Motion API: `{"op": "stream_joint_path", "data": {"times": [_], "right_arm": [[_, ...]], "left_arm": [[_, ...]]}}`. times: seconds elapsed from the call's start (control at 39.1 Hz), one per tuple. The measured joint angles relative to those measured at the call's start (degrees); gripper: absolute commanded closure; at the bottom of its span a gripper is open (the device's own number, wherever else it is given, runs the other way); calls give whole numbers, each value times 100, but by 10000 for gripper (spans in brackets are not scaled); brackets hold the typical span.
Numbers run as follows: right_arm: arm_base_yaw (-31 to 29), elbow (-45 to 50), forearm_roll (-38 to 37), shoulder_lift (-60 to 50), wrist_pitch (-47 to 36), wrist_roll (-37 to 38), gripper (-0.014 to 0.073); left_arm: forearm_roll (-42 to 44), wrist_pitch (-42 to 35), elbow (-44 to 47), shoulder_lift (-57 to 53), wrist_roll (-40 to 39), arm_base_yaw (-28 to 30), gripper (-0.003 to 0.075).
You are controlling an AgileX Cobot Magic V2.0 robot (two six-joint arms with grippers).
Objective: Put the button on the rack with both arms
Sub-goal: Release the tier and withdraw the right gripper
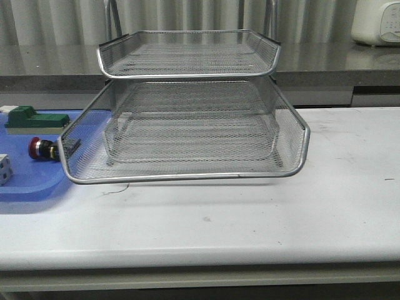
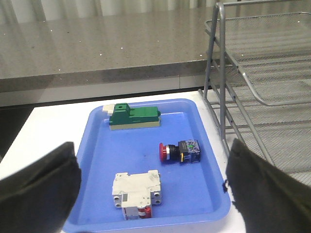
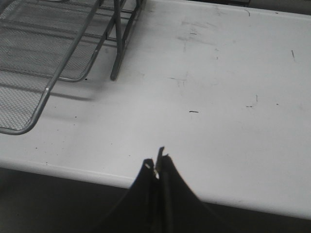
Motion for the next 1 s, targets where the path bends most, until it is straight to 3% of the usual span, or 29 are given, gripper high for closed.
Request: {"op": "stream_joint_path", "data": {"times": [0.26, 0.82, 1.0], "right_arm": [[0, 332, 35, -1121, 56, 0, 704], [0, 341, 35, -1157, 56, 10, 704], [0, 341, 35, -1157, 56, 22, 704]], "left_arm": [[0, 0, 0, 0, 0, 0, 144], [0, 13, -12, 13, 0, 0, 146], [9, 533, -543, 596, 17, 0, 146]]}}
